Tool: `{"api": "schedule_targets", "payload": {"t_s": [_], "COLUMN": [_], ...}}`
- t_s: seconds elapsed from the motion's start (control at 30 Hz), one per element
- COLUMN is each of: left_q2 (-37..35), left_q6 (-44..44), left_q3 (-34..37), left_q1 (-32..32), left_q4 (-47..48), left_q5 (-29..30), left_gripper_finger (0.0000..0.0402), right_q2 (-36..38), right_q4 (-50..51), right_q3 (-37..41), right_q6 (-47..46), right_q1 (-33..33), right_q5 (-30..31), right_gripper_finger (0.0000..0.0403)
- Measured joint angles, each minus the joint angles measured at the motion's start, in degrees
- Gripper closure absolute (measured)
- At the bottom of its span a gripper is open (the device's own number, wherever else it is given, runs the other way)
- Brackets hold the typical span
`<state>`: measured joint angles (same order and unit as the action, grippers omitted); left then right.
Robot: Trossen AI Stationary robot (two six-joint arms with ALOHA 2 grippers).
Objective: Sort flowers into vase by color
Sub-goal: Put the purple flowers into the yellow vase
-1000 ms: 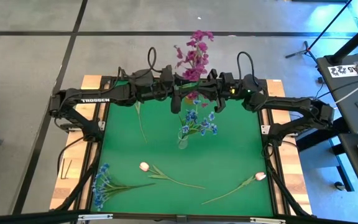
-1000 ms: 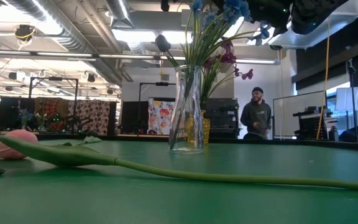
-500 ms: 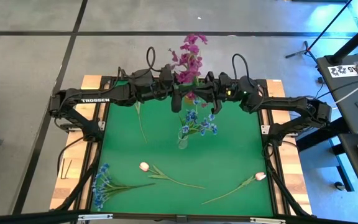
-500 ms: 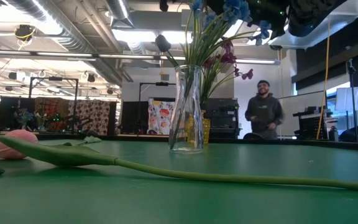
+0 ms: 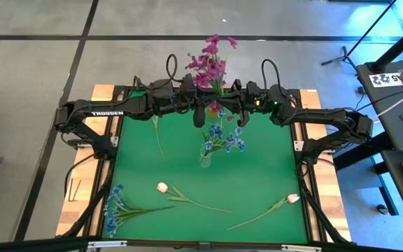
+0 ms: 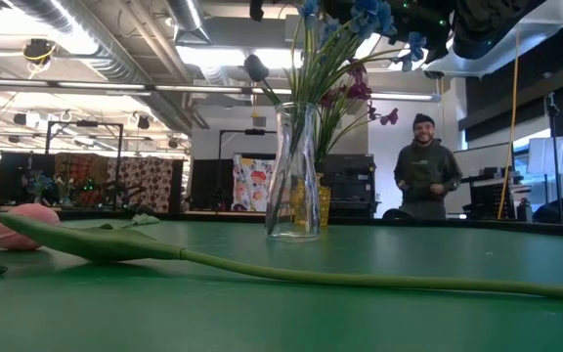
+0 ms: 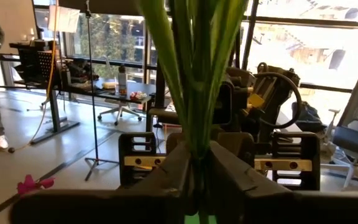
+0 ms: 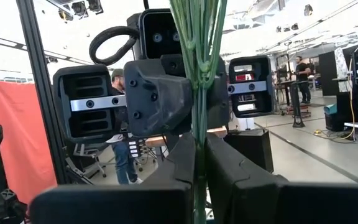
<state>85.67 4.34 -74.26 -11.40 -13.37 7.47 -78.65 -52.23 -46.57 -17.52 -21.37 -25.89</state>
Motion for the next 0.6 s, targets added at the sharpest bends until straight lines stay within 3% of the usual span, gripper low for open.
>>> {"api": "schedule_targets", "payload": {"t_s": [0.13,0.37,0.6], "left_q2": [0.0,0.0,-0.6], "left_q6": [0.0,-0.4,-0.4], "left_q3": [0.0,0.0,0.0], "left_q1": [0.4,0.4,0.3], "left_q4": [0.0,0.0,0.4], "left_q5": [-0.1,-0.1,0.1], "left_gripper_finger": [0.0393,0.0399,0.0400], "right_q2": [0.0,0.0,0.0], "right_q4": [-0.1,-0.2,-0.4], "right_q3": [0.0,0.0,0.0], "right_q6": [0.0,0.0,-0.1], "right_q1": [0.0,0.0,0.0], "right_q5": [-0.2,-0.5,-1.1], "right_gripper_finger": [0.0384,0.0378,0.0285]}}
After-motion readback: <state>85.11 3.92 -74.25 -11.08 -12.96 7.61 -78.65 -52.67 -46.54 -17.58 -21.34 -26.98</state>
